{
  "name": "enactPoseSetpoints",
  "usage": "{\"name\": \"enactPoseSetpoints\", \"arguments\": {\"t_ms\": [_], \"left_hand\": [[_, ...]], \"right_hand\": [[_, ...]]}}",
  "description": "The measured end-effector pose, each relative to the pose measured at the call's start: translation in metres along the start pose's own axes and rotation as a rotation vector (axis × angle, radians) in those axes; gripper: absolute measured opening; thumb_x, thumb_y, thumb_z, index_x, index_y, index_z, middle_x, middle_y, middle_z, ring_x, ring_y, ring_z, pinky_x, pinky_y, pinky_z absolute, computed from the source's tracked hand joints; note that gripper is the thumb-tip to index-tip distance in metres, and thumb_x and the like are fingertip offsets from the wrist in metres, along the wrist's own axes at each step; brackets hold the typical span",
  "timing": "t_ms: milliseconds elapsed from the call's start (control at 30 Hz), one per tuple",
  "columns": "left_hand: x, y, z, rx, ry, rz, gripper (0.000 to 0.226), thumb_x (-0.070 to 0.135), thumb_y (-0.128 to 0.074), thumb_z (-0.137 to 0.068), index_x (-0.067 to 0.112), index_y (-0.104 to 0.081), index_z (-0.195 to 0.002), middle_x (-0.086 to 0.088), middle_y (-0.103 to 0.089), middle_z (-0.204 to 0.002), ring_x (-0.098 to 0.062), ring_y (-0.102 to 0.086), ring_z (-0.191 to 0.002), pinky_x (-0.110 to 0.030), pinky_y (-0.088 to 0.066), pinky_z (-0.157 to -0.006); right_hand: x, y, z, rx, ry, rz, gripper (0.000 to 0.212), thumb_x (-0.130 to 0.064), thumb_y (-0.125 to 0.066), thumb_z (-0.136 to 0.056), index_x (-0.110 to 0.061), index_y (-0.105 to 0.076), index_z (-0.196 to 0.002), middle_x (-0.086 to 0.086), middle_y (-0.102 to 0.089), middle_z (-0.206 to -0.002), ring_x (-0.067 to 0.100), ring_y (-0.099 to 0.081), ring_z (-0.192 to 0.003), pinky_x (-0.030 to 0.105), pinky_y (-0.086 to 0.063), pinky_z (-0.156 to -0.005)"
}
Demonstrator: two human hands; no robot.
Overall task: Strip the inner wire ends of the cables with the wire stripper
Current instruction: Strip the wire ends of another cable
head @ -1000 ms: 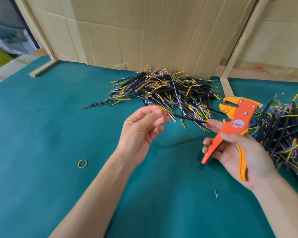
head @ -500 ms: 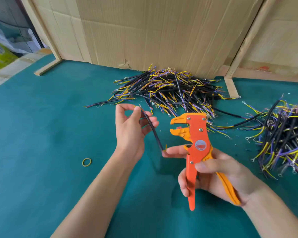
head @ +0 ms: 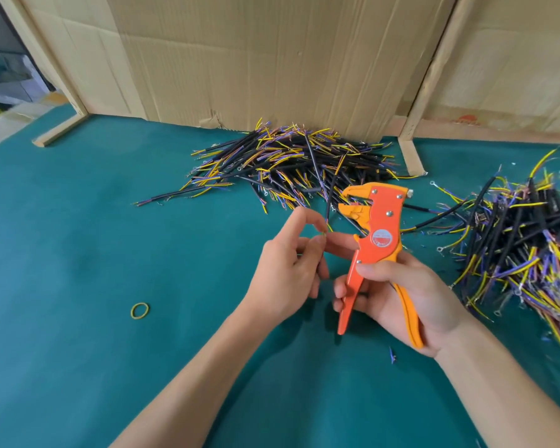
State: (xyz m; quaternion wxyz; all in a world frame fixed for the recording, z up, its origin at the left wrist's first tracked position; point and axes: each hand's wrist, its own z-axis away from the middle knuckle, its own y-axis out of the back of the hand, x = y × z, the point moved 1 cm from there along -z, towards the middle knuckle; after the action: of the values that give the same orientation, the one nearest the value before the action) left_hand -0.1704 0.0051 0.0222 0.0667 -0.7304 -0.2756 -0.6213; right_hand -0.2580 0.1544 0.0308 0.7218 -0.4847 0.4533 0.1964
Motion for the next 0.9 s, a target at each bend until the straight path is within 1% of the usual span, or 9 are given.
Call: {"name": "enactPoseSetpoints", "arguments": {"t_ms": [67, 133, 233, 367, 433, 600, 700, 800, 900], "left_hand": [[-0.001, 0.001, -0.001, 0.003, 0.015, 0.006, 0.013, 0.015, -0.044, -0.106, 0.028, -0.047, -0.102, -0.008, -0.064, -0.064, -0.021, -0.048, -0.039, -0.018, -0.036, -0.042], [-0.002, 0.001, -0.002, 0.011, 0.032, 0.017, 0.013, 0.015, -0.044, -0.106, 0.027, -0.046, -0.102, -0.006, -0.063, -0.061, -0.022, -0.048, -0.039, -0.019, -0.036, -0.041], [-0.004, 0.001, -0.003, 0.012, 0.058, 0.024, 0.010, 0.014, -0.045, -0.104, 0.023, -0.043, -0.102, -0.007, -0.065, -0.060, -0.025, -0.049, -0.040, -0.019, -0.035, -0.041], [-0.005, -0.001, -0.002, 0.005, 0.058, 0.020, 0.017, 0.007, -0.043, -0.099, 0.023, -0.039, -0.098, -0.009, -0.068, -0.063, -0.025, -0.051, -0.042, -0.022, -0.037, -0.043], [-0.004, -0.001, -0.001, 0.013, 0.080, 0.041, 0.016, 0.008, -0.043, -0.100, 0.023, -0.039, -0.097, -0.010, -0.069, -0.064, -0.025, -0.051, -0.042, -0.021, -0.037, -0.042], [0.000, 0.003, -0.002, 0.055, 0.147, 0.154, 0.009, 0.021, -0.045, -0.100, 0.024, -0.042, -0.092, -0.014, -0.070, -0.071, -0.025, -0.050, -0.045, -0.021, -0.034, -0.040], [0.003, 0.005, -0.001, 0.082, 0.146, 0.199, 0.017, 0.030, -0.047, -0.105, 0.024, -0.042, -0.089, -0.015, -0.070, -0.072, -0.025, -0.050, -0.046, -0.020, -0.033, -0.038], [0.005, 0.004, -0.001, 0.061, 0.155, 0.213, 0.022, 0.024, -0.047, -0.106, 0.023, -0.041, -0.085, -0.015, -0.071, -0.074, -0.024, -0.049, -0.047, -0.019, -0.032, -0.039], [0.006, 0.003, -0.002, -0.016, 0.153, 0.198, 0.019, 0.017, -0.045, -0.106, 0.018, -0.040, -0.088, -0.013, -0.074, -0.081, -0.025, -0.049, -0.050, -0.019, -0.032, -0.040]], "right_hand": [[0.000, 0.000, 0.000, -0.010, 0.004, 0.005, 0.050, -0.006, -0.063, -0.082, -0.001, -0.065, -0.131, 0.034, -0.055, -0.130, 0.032, -0.061, -0.074, 0.049, -0.055, -0.071], [0.000, 0.000, 0.000, -0.021, 0.015, -0.004, 0.049, -0.006, -0.062, -0.083, -0.001, -0.063, -0.132, 0.023, -0.060, -0.137, 0.031, -0.062, -0.074, 0.048, -0.056, -0.071], [0.000, 0.001, 0.000, -0.020, 0.022, 0.009, 0.050, -0.005, -0.063, -0.082, 0.000, -0.062, -0.132, 0.019, -0.061, -0.138, 0.032, -0.062, -0.075, 0.048, -0.055, -0.072], [0.002, -0.001, -0.002, -0.017, 0.004, 0.046, 0.049, -0.004, -0.070, -0.078, -0.001, -0.067, -0.127, 0.030, -0.057, -0.111, 0.035, -0.062, -0.075, 0.049, -0.054, -0.071], [0.001, 0.000, -0.002, -0.005, -0.002, 0.050, 0.047, -0.004, -0.067, -0.079, -0.002, -0.068, -0.127, 0.031, -0.055, -0.108, 0.036, -0.062, -0.076, 0.049, -0.054, -0.070], [0.000, 0.002, -0.001, -0.005, 0.000, 0.061, 0.047, -0.004, -0.064, -0.081, 0.001, -0.065, -0.128, 0.026, -0.063, -0.128, 0.036, -0.063, -0.077, 0.049, -0.055, -0.070], [0.000, 0.002, -0.001, -0.011, 0.007, 0.073, 0.049, -0.005, -0.069, -0.080, 0.003, -0.064, -0.128, 0.021, -0.062, -0.135, 0.036, -0.064, -0.078, 0.049, -0.055, -0.070], [0.000, 0.001, -0.001, -0.015, -0.002, 0.078, 0.053, -0.010, -0.072, -0.076, -0.003, -0.067, -0.129, 0.030, -0.062, -0.111, 0.037, -0.064, -0.078, 0.049, -0.055, -0.071], [-0.001, 0.000, -0.001, -0.031, -0.008, 0.074, 0.055, -0.013, -0.073, -0.075, -0.006, -0.067, -0.130, 0.028, -0.058, -0.094, 0.037, -0.063, -0.079, 0.048, -0.055, -0.071]]}}
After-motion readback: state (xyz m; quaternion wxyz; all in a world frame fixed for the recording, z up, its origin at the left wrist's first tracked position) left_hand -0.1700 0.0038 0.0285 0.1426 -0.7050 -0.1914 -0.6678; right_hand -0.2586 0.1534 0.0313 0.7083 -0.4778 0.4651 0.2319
